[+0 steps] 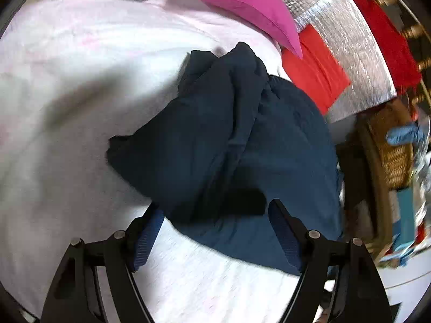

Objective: Fold large clothes

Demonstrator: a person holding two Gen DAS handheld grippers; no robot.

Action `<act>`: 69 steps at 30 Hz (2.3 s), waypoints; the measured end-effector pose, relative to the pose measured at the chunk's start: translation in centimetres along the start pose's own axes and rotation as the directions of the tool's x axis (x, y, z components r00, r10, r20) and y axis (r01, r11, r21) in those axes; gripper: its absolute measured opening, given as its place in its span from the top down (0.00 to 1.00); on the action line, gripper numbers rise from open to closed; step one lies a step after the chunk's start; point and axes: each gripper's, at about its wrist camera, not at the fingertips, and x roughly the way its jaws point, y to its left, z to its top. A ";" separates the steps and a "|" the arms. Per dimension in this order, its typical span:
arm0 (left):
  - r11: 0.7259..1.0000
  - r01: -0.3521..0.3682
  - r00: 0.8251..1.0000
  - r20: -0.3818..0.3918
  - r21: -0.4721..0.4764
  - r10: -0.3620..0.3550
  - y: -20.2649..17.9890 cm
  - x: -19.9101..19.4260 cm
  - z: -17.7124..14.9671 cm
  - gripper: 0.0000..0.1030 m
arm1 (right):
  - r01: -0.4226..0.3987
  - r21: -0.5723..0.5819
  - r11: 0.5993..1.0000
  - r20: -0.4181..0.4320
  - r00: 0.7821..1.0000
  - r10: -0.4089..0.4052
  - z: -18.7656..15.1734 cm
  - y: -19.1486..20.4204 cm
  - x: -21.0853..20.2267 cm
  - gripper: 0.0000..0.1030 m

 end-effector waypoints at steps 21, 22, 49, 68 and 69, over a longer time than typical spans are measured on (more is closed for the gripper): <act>0.720 -0.524 0.849 0.353 0.455 0.394 -7.9 -4.5 -5.9 0.27 | 0.181 -0.325 0.928 0.092 0.983 -0.159 -3.3 5.4 -7.7 0.28; 0.687 -0.546 0.834 0.395 0.479 0.386 -8.9 -6.0 -7.1 0.27 | 0.199 -0.375 0.905 0.109 0.979 -0.170 -4.2 6.4 -8.9 0.28; 0.637 -0.591 0.675 0.735 0.495 0.056 -20.2 -32.6 -22.5 0.06 | 0.431 -0.673 0.602 0.478 0.874 -0.092 -22.1 19.5 -31.3 0.05; 0.625 -0.584 0.666 0.746 0.518 0.003 -20.6 -36.7 -27.2 0.00 | 0.464 -0.654 0.598 0.493 0.861 -0.129 -25.3 20.1 -34.9 0.01; 0.624 -0.585 0.665 0.747 0.518 0.004 -20.6 -36.7 -27.2 0.00 | 0.462 -0.653 0.600 0.492 0.861 -0.127 -25.4 20.1 -35.0 0.01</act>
